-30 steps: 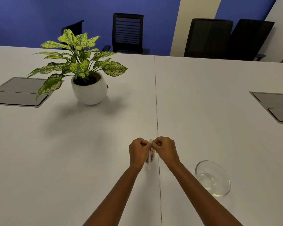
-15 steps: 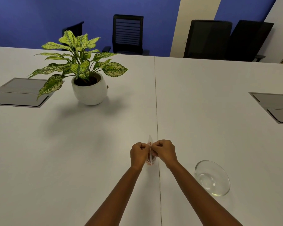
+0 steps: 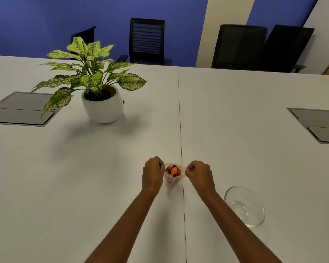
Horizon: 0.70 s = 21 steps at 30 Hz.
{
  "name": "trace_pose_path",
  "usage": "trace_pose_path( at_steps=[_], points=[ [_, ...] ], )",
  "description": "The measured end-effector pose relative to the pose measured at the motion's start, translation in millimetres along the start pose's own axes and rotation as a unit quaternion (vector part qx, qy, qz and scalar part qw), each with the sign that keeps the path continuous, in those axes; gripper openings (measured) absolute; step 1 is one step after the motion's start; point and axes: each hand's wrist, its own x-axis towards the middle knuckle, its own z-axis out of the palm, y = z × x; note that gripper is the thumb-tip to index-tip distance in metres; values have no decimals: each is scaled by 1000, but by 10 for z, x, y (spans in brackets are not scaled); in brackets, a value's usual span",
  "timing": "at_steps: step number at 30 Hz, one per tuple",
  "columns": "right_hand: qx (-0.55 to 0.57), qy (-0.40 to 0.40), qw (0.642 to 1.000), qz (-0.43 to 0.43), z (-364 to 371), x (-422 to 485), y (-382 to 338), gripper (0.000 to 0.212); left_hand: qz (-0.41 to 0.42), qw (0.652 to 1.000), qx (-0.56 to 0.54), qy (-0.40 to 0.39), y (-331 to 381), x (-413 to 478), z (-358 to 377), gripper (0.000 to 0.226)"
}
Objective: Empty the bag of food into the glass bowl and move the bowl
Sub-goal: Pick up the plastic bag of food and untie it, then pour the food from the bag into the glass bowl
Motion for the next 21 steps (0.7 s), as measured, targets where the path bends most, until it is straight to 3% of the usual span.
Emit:
trace_pose_path(
  at_steps=[3, 6, 8, 11, 12, 15, 19, 21],
  points=[
    [54, 18, 998, 4, -14, 16, 70, 16, 40, 999, 35, -3, 83, 29, -16, 14],
    [244, 12, 963, 117, -22, 69, 194, 18, 79, 995, 54, -12, 166, 44, -48, 16],
    [386, -28, 898, 210, 8, 85, 275, 20, 98, 994, 51, -14, 225, 45, -64, 17],
    [572, -128, 742, 326, 106, 22, 370, 31, 121, 992, 35, -16, 340, 43, -84, 16],
    [594, -159, 709, 345, 146, -7, 412, 37, 132, 991, 31, -20, 384, 45, -87, 16],
    [635, -216, 653, 352, 227, -63, 502, 52, 158, 986, 1, -56, 512, 50, -90, 16],
    [755, -236, 542, 284, 206, -79, 572, 66, 171, 977, -26, -123, 646, 33, -51, 16],
    [780, -224, 526, 255, 151, -69, 591, 65, 171, 977, -37, -126, 684, 17, -18, 15]
  ],
)
